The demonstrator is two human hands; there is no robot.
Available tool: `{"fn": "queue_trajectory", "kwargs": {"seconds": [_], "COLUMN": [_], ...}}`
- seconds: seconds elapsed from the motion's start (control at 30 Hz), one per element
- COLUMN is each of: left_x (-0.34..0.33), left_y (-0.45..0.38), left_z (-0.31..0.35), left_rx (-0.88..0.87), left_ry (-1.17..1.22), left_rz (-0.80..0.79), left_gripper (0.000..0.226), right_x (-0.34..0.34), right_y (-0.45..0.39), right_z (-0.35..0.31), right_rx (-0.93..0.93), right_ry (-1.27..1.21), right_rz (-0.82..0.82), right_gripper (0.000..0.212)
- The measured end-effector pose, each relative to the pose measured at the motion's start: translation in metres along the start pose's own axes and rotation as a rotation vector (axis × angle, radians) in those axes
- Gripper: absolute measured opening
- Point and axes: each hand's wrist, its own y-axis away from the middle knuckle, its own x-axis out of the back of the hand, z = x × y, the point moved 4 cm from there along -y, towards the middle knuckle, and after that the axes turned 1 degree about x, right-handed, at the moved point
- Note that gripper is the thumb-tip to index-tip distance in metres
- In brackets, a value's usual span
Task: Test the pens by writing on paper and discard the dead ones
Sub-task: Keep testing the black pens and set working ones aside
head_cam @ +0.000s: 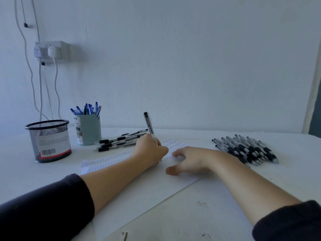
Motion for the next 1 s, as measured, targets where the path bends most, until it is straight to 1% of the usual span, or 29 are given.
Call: {"fn": "queue_trajectory", "kwargs": {"seconds": [0.33, 0.5, 0.57, 0.67, 0.7, 0.73, 0.8, 0.97, 1.0], "left_x": [0.000, 0.001, 0.005, 0.016, 0.021, 0.026, 0.036, 0.051, 0.051], "left_y": [-0.001, -0.001, -0.003, -0.007, -0.009, -0.012, -0.017, -0.023, -0.022], "left_z": [-0.001, -0.003, -0.005, -0.008, -0.008, -0.009, -0.012, -0.015, -0.015], "left_rx": [0.005, 0.024, 0.061, 0.140, 0.156, 0.167, 0.178, 0.161, 0.163], "left_ry": [0.024, 0.045, 0.209, 0.574, 0.627, 0.653, 0.679, 0.654, 0.669], "left_rz": [0.006, 0.014, 0.035, 0.075, 0.099, 0.124, 0.181, 0.289, 0.287], "left_gripper": [0.013, 0.017, 0.022, 0.031, 0.032, 0.031, 0.021, 0.003, 0.006], "right_x": [-0.001, 0.000, 0.000, 0.001, 0.001, 0.001, 0.002, 0.003, 0.003], "right_y": [-0.002, -0.001, 0.001, 0.003, 0.003, 0.004, 0.004, 0.004, 0.005], "right_z": [0.000, -0.001, -0.001, -0.001, -0.001, -0.001, -0.002, -0.002, -0.001], "right_rx": [0.005, 0.006, 0.005, 0.002, 0.003, 0.005, 0.013, 0.025, 0.023], "right_ry": [0.001, -0.002, -0.006, 0.000, -0.002, -0.007, -0.012, -0.008, -0.012], "right_rz": [0.002, 0.002, 0.006, 0.005, 0.003, 0.001, -0.004, -0.008, -0.007], "right_gripper": [0.087, 0.087, 0.087, 0.085, 0.085, 0.084, 0.082, 0.080, 0.080]}}
